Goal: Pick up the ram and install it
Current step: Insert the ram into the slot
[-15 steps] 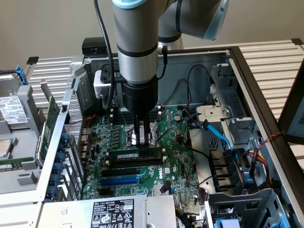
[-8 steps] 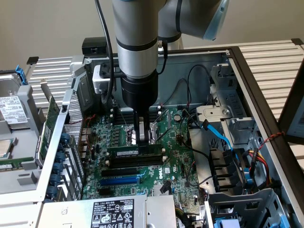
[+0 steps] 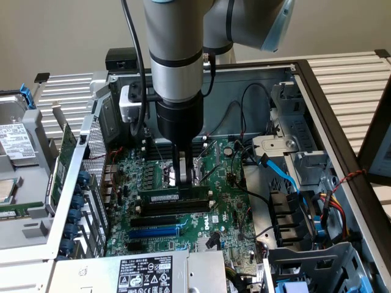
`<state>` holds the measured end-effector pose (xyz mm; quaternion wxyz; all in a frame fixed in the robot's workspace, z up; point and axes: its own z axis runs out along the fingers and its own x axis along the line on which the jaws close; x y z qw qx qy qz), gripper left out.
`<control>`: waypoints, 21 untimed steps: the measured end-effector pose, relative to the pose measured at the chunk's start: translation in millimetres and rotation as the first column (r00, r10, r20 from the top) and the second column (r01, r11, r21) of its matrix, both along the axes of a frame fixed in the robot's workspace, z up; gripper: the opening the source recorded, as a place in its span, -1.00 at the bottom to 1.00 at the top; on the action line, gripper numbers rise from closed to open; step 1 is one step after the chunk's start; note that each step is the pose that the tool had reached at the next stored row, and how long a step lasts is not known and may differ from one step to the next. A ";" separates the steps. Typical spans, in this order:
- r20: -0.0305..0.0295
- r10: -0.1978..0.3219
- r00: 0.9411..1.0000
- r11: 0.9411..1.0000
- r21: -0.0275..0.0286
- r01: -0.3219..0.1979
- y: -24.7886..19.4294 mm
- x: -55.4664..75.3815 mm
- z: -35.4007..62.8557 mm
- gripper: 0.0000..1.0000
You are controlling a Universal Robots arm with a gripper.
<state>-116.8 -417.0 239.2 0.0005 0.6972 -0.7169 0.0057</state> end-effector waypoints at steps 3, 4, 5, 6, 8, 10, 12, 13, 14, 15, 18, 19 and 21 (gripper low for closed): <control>0.001 0.000 1.000 1.000 0.000 0.000 0.0 -0.1 -1.4 -0.73; 0.001 0.000 1.000 1.000 0.000 0.000 0.0 -0.2 -2.0 -0.73; 0.002 0.000 1.000 1.000 0.000 0.000 0.0 -0.3 -2.7 -0.73; 0.002 0.000 1.000 1.000 0.000 0.000 0.0 -0.4 -3.1 -0.73; 0.002 0.000 1.000 1.000 0.000 0.000 0.0 -0.8 -3.8 -0.73; 0.002 0.000 1.000 1.000 0.000 0.000 0.0 -1.0 -4.2 -0.73; 0.002 -0.001 1.000 1.000 0.000 0.001 0.0 -1.1 -4.4 -0.73; 0.002 -0.003 1.000 1.000 0.000 0.003 0.2 -1.2 -4.6 -0.73; 0.003 -0.005 1.000 1.000 0.000 0.005 0.3 -1.3 -4.7 -0.73; 0.004 -0.008 1.000 1.000 0.000 0.008 0.4 -1.4 -4.7 -0.73; 0.005 -0.015 1.000 1.000 0.000 0.015 0.5 -2.0 -4.9 -0.73; 0.005 -0.015 1.000 1.000 0.000 0.015 0.4 -2.3 -5.2 -0.73; 0.005 -0.015 1.000 1.000 0.000 0.015 0.4 -2.4 -5.8 -0.73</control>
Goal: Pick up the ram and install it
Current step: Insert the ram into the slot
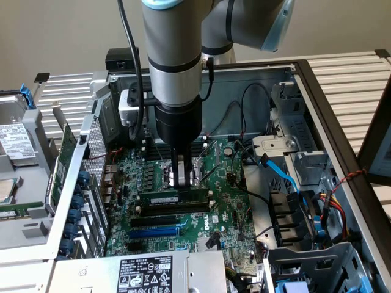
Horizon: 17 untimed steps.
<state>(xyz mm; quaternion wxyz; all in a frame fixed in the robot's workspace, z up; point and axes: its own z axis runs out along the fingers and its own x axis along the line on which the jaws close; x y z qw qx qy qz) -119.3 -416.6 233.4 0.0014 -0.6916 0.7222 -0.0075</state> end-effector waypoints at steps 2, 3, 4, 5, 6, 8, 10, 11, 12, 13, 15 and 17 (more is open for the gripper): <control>0.001 0.000 1.000 1.000 0.000 0.000 0.0 0.0 -0.3 -0.73; 0.002 0.000 1.000 1.000 0.000 0.000 0.0 0.0 -0.4 -0.73; 0.002 0.000 1.000 1.000 0.000 0.000 0.0 0.0 -0.6 -0.73; 0.003 0.000 1.000 1.000 0.000 0.000 0.0 0.0 -0.8 -0.73; 0.004 0.000 1.000 1.000 0.000 0.000 0.0 0.0 -0.9 -0.73; 0.005 0.000 1.000 1.000 0.000 0.000 0.0 0.0 -1.0 -0.73; 0.005 0.000 1.000 1.000 0.000 0.000 0.0 0.0 -1.2 -0.73; 0.005 0.000 1.000 1.000 0.000 0.000 0.0 0.0 -1.4 -0.73; 0.005 -0.001 1.000 1.000 0.000 0.001 0.0 0.0 -1.6 -0.73; 0.005 -0.001 1.000 1.000 0.000 0.001 0.0 0.0 -1.8 -0.73; 0.006 -0.001 1.000 1.000 0.000 0.001 0.0 -0.1 -2.7 -0.73; 0.006 -0.001 1.000 1.000 0.000 0.001 0.0 -0.5 -3.4 -0.73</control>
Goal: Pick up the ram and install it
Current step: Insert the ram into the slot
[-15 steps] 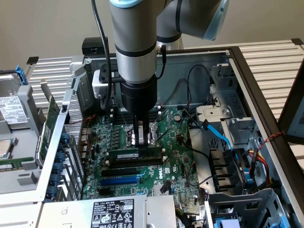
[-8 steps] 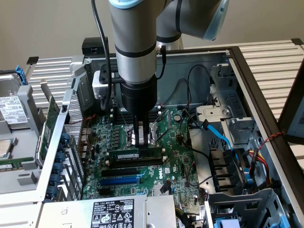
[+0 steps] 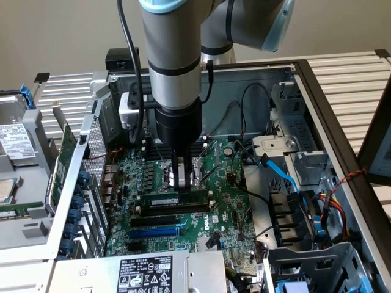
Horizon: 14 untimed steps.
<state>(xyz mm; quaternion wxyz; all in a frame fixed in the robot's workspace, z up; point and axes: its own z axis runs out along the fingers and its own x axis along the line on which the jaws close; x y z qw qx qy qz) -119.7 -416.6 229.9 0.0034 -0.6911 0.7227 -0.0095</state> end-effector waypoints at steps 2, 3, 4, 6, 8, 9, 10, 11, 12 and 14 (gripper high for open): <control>0.000 0.000 1.000 1.000 0.000 0.000 0.1 -0.5 -0.1 -0.73; 0.000 0.000 1.000 1.000 0.000 0.000 0.1 -0.7 -0.1 -0.73; 0.000 0.000 1.000 1.000 0.000 0.000 0.2 -0.7 -0.2 -0.73; 0.000 0.000 1.000 1.000 0.000 0.000 0.3 -0.9 -0.3 -0.73; 0.000 0.000 1.000 1.000 0.001 0.000 0.3 -1.0 -0.4 -0.73; 0.000 0.000 1.000 1.000 0.001 0.000 0.3 -1.1 -0.5 -0.73; 0.000 0.000 1.000 1.000 0.002 0.000 0.3 -1.1 -0.5 -0.73; 0.000 0.000 1.000 1.000 0.002 0.000 0.3 -1.1 -0.6 -0.73; 0.000 0.000 1.000 1.000 0.002 0.000 0.3 -1.2 -0.7 -0.73; 0.000 0.000 1.000 1.000 0.002 0.000 0.3 -1.2 -1.2 -0.73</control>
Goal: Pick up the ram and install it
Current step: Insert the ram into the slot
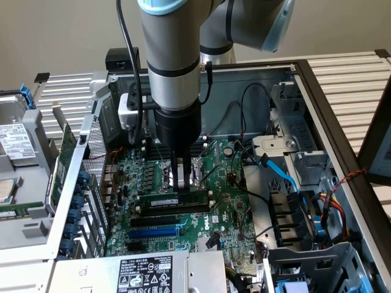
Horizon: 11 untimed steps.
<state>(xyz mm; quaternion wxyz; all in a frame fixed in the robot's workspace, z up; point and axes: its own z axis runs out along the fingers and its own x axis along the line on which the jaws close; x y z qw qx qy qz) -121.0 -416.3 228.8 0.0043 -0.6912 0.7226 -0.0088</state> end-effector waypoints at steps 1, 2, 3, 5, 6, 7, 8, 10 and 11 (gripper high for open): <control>0.000 0.000 1.000 1.000 0.000 0.000 0.0 0.0 -0.2 -0.73; 0.000 0.000 1.000 1.000 0.000 0.000 0.1 0.0 -0.5 -0.73; 0.000 0.000 1.000 1.000 0.000 0.000 0.1 -0.1 -0.6 -0.73; 0.000 0.000 1.000 1.000 0.000 0.000 0.2 -0.2 -1.1 -0.73; 0.000 0.000 1.000 1.000 0.000 0.000 0.2 -0.2 -1.3 -0.73; 0.000 0.000 1.000 1.000 0.000 0.000 0.2 -0.2 -1.6 -0.73; 0.000 0.000 1.000 1.000 0.000 0.000 0.2 -0.3 -1.9 -0.73; 0.000 0.000 1.000 1.000 0.000 0.000 0.2 -0.4 -2.5 -0.73; 0.000 0.000 1.000 1.000 0.000 0.000 0.2 -0.5 -2.7 -0.73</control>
